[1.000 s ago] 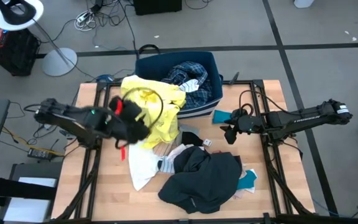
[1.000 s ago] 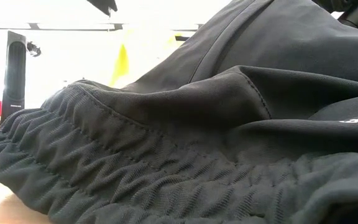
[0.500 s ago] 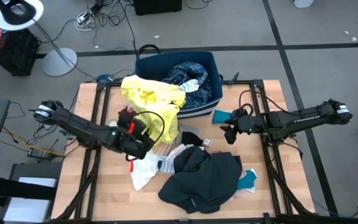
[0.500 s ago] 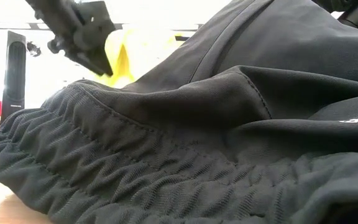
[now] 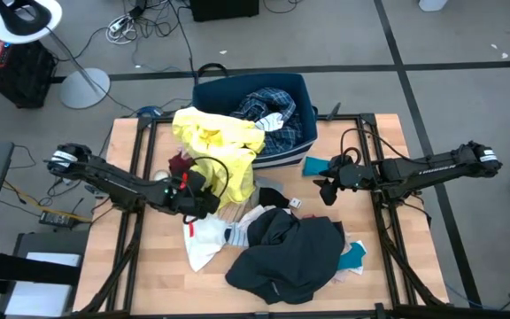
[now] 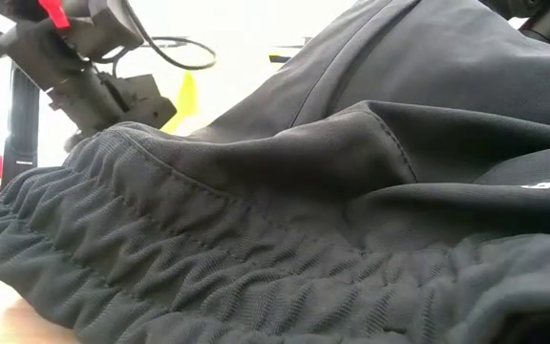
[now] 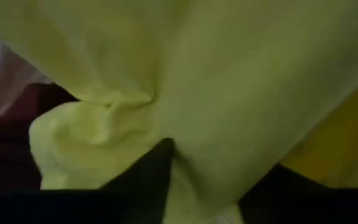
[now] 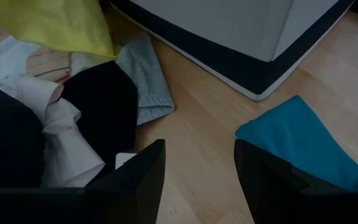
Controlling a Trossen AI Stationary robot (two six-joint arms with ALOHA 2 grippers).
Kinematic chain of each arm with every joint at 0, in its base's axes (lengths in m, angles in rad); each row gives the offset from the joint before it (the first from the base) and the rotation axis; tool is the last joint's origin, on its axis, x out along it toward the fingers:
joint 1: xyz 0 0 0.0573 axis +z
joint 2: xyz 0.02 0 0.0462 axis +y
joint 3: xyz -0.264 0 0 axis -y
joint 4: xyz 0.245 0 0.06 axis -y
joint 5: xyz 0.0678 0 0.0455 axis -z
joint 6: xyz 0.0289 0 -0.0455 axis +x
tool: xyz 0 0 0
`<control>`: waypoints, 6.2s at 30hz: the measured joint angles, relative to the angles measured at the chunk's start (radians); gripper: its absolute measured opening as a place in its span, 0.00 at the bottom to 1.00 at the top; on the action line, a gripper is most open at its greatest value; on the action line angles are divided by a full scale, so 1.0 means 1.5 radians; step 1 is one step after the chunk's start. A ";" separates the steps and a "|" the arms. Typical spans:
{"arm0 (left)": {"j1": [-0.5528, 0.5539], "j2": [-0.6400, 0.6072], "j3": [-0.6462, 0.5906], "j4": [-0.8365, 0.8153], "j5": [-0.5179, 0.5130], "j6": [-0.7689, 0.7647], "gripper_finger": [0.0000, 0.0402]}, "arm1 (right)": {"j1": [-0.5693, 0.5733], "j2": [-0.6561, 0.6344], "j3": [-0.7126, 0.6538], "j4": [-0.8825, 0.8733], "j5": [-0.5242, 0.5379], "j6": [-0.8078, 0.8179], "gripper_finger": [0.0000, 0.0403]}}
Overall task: Sort clothes
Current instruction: Put the yellow shirt into the blue laundry bin
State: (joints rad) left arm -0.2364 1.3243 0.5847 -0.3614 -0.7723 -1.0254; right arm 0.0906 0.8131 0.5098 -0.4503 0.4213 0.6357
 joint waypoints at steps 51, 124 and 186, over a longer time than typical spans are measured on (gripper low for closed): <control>0.428 0.183 0.835 0.042 0.255 0.850 0.00 | -0.006 0.003 0.000 -0.010 0.023 -0.008 0.48; 0.042 -0.001 0.464 -0.262 0.126 0.429 0.28 | -0.006 0.003 0.000 -0.030 0.021 -0.005 0.48; -0.018 0.203 0.254 0.224 -0.112 0.255 0.00 | -0.006 0.003 0.000 -0.030 0.020 0.000 0.48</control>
State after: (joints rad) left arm -0.2640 1.6292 0.9654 -0.0251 -0.9401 -0.6430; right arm 0.0822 0.8181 0.5095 -0.4950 0.4511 0.6357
